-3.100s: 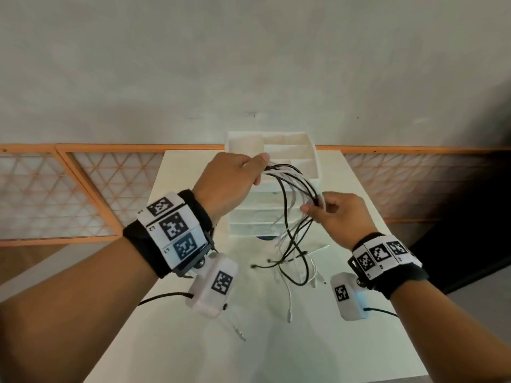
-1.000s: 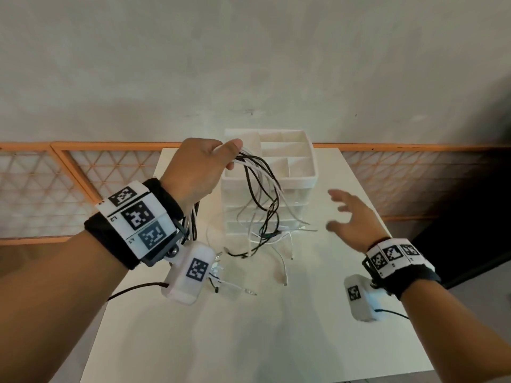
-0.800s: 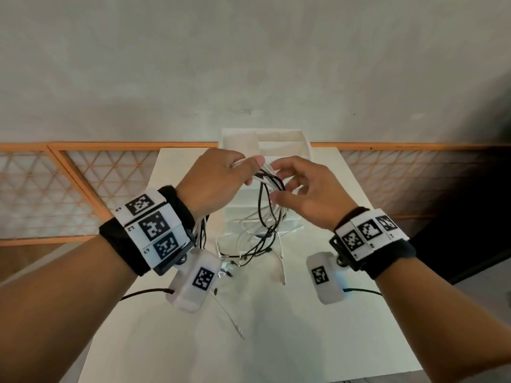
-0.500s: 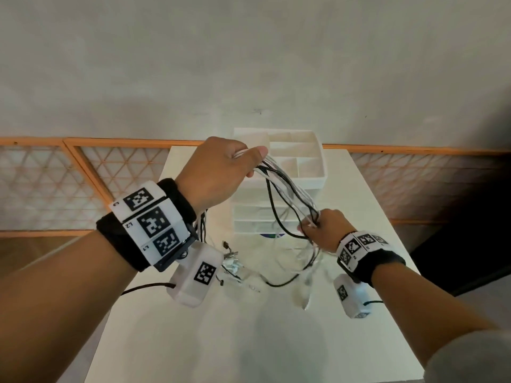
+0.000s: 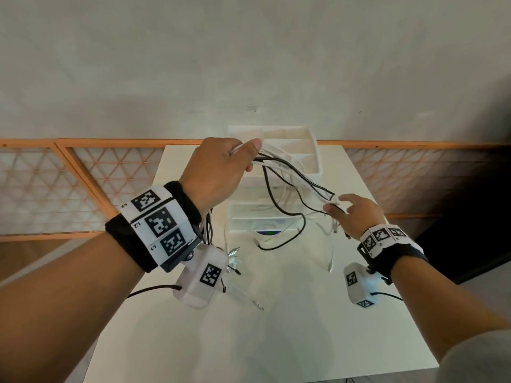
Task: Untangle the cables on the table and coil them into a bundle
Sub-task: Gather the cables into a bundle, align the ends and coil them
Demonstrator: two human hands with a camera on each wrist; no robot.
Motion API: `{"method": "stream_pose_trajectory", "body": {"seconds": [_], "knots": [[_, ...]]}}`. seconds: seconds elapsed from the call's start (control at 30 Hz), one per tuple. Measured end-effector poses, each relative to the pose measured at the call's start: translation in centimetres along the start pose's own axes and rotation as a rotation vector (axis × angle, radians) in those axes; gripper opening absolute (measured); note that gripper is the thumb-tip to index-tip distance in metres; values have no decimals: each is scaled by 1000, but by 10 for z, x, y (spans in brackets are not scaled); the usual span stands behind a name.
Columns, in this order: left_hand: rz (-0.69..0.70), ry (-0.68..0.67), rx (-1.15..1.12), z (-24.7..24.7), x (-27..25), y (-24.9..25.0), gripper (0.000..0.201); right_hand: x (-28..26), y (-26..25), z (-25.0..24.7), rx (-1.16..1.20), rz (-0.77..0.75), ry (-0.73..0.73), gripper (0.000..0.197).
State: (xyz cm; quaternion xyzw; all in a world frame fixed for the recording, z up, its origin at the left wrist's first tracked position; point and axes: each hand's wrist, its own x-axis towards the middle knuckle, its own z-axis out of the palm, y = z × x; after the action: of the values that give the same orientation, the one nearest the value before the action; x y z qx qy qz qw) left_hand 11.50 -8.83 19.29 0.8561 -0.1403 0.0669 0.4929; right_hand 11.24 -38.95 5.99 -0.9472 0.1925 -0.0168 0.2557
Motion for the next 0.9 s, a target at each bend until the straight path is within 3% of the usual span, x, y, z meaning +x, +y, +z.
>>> {"method": "stream_pose_trajectory", "body": {"seconds": [0.17,0.23,0.3,0.33,0.47,0.7,0.9], "knots": [[-35,-69,143,18,-1,0,52,-33,-68,-45,310,-356,-26,67],[30,-147,227,29,-4,6,54,-55,-104,-59,240,-496,-99,68],[95,-227,240,37,-5,8,54,-70,-128,-60,3,-574,-92,37],[111,-269,226,39,-6,7,53,-72,-134,-58,-86,-570,-61,15],[25,-405,63,38,-10,-9,50,-50,-115,-50,-184,-398,-11,35],[-297,-464,-128,38,-30,-72,56,2,-66,-75,-165,-101,108,19],[-406,-456,-159,38,-29,-95,60,48,-61,-91,39,2,236,16]]}}
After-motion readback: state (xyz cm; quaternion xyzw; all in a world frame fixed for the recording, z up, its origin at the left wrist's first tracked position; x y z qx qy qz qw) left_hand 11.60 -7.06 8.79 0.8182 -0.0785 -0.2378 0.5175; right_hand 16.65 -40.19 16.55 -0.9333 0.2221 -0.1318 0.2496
